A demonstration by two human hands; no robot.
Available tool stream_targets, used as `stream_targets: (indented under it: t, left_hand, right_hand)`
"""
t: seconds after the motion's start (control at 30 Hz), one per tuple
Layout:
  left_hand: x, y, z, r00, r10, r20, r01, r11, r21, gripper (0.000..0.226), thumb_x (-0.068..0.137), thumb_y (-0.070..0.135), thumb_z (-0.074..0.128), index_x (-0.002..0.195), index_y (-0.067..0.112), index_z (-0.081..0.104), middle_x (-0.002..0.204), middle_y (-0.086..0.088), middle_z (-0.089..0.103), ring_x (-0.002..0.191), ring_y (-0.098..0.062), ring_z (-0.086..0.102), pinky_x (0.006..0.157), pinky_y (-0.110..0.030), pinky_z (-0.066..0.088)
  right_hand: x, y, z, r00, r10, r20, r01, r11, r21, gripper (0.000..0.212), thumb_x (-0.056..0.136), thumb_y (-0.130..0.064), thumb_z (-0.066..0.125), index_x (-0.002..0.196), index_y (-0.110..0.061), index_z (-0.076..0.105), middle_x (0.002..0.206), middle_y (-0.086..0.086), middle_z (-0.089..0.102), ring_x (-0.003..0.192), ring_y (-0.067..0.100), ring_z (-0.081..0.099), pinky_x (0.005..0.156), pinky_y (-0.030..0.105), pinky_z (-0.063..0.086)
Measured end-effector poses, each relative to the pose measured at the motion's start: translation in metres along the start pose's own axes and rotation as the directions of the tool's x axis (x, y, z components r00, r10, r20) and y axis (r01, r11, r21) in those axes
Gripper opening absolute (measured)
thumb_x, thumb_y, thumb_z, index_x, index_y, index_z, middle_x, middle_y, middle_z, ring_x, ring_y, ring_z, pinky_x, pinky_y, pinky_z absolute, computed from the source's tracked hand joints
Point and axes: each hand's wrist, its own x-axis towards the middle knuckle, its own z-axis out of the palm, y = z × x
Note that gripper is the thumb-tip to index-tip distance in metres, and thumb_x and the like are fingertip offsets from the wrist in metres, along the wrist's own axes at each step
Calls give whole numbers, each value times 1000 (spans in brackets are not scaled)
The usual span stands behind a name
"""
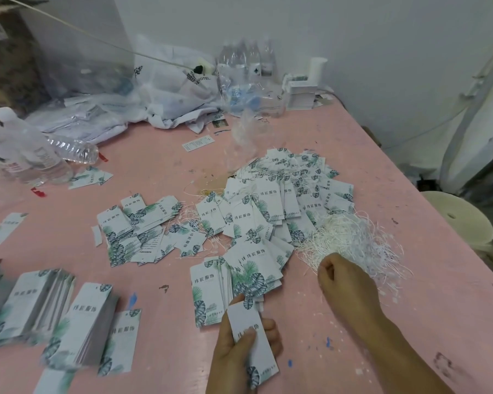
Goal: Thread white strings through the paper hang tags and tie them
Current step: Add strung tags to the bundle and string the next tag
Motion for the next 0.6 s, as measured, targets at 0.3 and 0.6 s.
stream_targets:
  t: [0.3, 0.6]
  left_hand:
    - [-1, 4, 3, 998, -30, -56, 27, 998, -51, 50, 74, 2, 59, 114, 29, 70, 74, -22, 53, 64, -26, 47, 61, -37, 35]
    - [1, 4, 9, 986, 11, -168, -20, 999, -50, 38, 70, -2, 58, 99, 22, 68, 63, -22, 49, 55, -22, 44, 55, -35, 39]
  right_hand:
    - [-2, -6, -9, 1000, -5, 25, 5, 1000, 24, 20, 98, -24, 47, 78, -30, 51, 64, -9, 57, 55, 5, 53, 50, 26, 40]
    - [10, -15, -70, 999, -37, -10, 38, 952, 305, 18, 91, -12, 62, 85, -28, 62, 67, -10, 64, 57, 1, 58, 52, 15, 42]
